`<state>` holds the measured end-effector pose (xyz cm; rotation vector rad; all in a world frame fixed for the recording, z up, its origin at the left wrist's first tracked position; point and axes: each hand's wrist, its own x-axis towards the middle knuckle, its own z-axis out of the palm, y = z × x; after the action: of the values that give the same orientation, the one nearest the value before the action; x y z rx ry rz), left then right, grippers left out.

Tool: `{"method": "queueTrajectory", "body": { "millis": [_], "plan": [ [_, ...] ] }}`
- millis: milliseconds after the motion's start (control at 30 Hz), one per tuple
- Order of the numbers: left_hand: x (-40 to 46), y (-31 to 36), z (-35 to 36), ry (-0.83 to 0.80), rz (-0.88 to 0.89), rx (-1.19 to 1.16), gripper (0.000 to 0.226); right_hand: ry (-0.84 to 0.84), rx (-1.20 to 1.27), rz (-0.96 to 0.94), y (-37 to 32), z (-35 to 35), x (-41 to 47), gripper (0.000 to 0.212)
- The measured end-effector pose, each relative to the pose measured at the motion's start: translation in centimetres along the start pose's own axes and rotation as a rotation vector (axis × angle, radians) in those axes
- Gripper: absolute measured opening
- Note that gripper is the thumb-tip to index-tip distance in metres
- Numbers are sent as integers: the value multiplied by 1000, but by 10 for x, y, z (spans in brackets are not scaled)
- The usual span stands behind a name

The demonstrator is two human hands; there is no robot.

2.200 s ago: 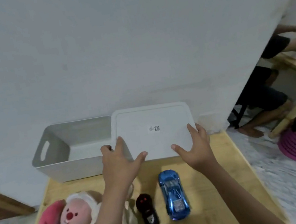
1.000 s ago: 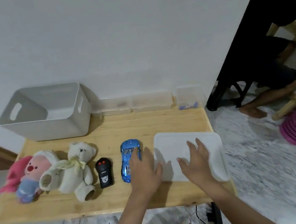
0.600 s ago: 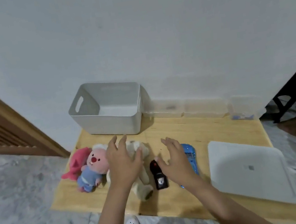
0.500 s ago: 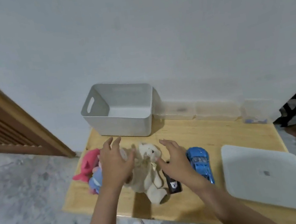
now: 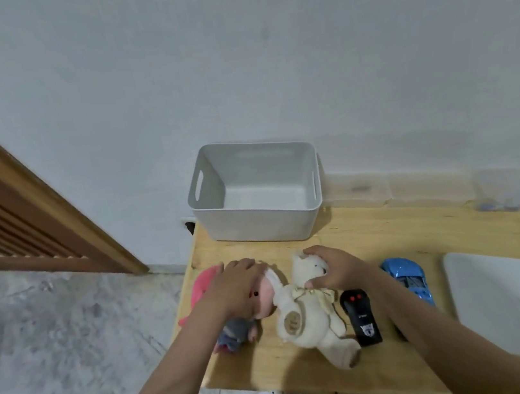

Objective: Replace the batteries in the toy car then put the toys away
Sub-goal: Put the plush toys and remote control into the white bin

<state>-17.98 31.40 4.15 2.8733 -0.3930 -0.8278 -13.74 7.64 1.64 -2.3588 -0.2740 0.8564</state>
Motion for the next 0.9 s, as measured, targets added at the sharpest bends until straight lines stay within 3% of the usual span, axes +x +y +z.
{"method": "queueTrajectory", "body": {
  "millis": [233, 467, 700, 900],
  "plan": [
    [3, -11, 0, 142, 112, -29, 79, 178, -16, -47, -4, -11, -18, 74],
    [-10, -16, -54, 384, 178, -245, 85, 376, 32, -132, -51, -88, -55, 63],
    [-18, -22, -153, 660, 111, -242, 84, 661, 19, -284, -106, -154, -63, 68],
    [28, -41, -197, 899, 40, -177, 86, 884, -41, -350, -134, -176, -18, 70]
  ]
}}
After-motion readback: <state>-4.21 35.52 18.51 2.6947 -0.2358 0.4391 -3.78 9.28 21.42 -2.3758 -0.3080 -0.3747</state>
